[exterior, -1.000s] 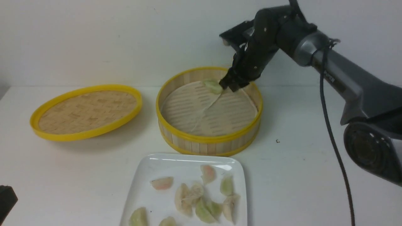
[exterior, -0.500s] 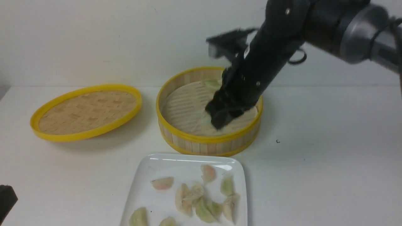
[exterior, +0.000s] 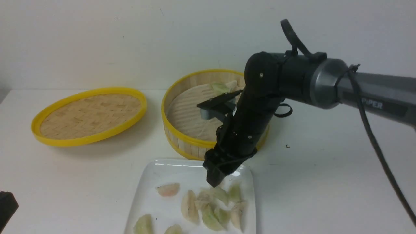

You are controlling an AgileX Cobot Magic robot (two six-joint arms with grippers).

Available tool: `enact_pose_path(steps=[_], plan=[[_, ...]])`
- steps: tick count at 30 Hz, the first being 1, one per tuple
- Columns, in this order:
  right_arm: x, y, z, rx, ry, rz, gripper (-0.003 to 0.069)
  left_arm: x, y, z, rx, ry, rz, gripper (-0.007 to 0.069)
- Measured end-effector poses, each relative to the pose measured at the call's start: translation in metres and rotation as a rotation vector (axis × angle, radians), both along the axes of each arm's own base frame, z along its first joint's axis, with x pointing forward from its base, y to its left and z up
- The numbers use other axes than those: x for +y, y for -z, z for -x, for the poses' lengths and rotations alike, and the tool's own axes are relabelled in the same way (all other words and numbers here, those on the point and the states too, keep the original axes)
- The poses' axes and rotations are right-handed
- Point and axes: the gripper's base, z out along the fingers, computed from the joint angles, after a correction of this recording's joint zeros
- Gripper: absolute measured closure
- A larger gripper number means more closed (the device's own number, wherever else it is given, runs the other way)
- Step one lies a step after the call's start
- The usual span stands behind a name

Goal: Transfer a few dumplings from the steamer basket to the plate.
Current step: Use the right arm to put the dumpling into the plate, then use the right arm to grab a dumpling from inside the steamer

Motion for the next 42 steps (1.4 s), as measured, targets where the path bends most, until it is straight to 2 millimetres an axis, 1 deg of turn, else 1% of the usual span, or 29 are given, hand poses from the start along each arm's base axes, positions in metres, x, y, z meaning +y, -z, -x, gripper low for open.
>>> enact_pose_path(steps=[1,2,3,4,7,8,9,10,11,12,13,14,16,17,18,19,20,23,28,29,33,38,42], plan=[[0.0,-0.01,-0.007,-0.056,-0.001,-0.002,0.0124,0.0,0.0,0.0,0.0,0.0,0.0,0.0631],[-0.001,-0.012,-0.009,-0.074,-0.001,0.003,0.0118,0.0,0.0,0.0,0.0,0.0,0.0,0.0631],[-0.002,-0.031,-0.023,-0.185,0.015,-0.009,0.0082,0.0,0.0,0.0,0.0,0.0,0.0,0.0631],[-0.005,-0.044,-0.036,-0.281,0.043,-0.02,0.007,0.0,0.0,0.0,0.0,0.0,0.0,0.0631],[-0.014,-0.063,-0.062,-0.414,0.089,-0.034,0.0071,0.0,0.0,0.0,0.0,0.0,0.0,0.0631],[-0.019,-0.067,-0.077,-0.454,0.111,-0.034,0.008,0.0,0.0,0.0,0.0,0.0,0.0,0.0631],[-0.02,-0.067,-0.081,-0.461,0.117,-0.036,0.0083,0.0,0.0,0.0,0.0,0.0,0.0,0.0631],[-0.024,-0.063,-0.096,-0.48,0.137,-0.038,0.0095,0.0,0.0,0.0,0.0,0.0,0.0,0.0631],[-0.024,-0.062,-0.098,-0.483,0.139,-0.037,0.0097,0.0,0.0,0.0,0.0,0.0,0.0,0.0631],[-0.027,-0.052,-0.114,-0.485,0.158,-0.033,0.011,0.0,0.0,0.0,0.0,0.0,0.0,0.0631],[-0.029,-0.043,-0.124,-0.482,0.168,-0.028,0.0117,0.0,0.0,0.0,0.001,0.0,-0.001,0.0631],[-0.029,-0.039,-0.127,-0.479,0.169,-0.026,0.0119,0.0,0.0,0.0,0.001,0.0,-0.001,0.0631],[-0.034,-0.018,-0.145,-0.467,0.188,-0.014,0.0127,0.0,0.001,0.0,0.011,0.003,-0.003,0.0631],[-0.035,-0.013,-0.152,-0.474,0.195,-0.016,0.0129,0.0,0.002,0.001,0.019,0.006,-0.005,0.0631],[-0.036,-0.008,-0.154,-0.469,0.198,-0.013,0.0129,0.0,0.002,0.001,0.021,0.007,-0.005,0.0631],[-0.037,0.002,-0.162,-0.475,0.205,-0.014,0.013,-0.001,0.003,0.001,0.035,0.011,-0.008,0.0631],[-0.037,0.003,-0.163,-0.477,0.205,-0.014,0.013,-0.001,0.003,0.001,0.038,0.012,-0.009,0.0631],[-0.035,0.014,-0.172,-0.497,0.185,-0.027,0.0131,-0.001,0.005,0.002,0.057,0.018,-0.013,0.0631],[-0.029,0.028,-0.175,-0.501,0.142,-0.06,0.0131,-0.001,0.006,0.002,0.065,0.02,-0.015,0.0631],[-0.028,0.033,-0.176,-0.497,0.125,-0.065,0.0131,-0.002,0.007,0.002,0.072,0.023,-0.017,0.0631],[-0.027,0.043,-0.177,-0.52,0.057,-0.046,0.0131,-0.002,0.007,0.002,0.074,0.025,-0.021,0.0631],[-0.026,0.047,-0.178,-0.554,-0.023,-0.034,0.0131,-0.002,0.007,0.002,0.079,0.027,-0.025,0.0631],[-0.026,0.049,-0.179,-0.563,-0.049,-0.047,0.0131,-0.002,0.009,0.003,0.093,0.032,-0.029,0.0631]])
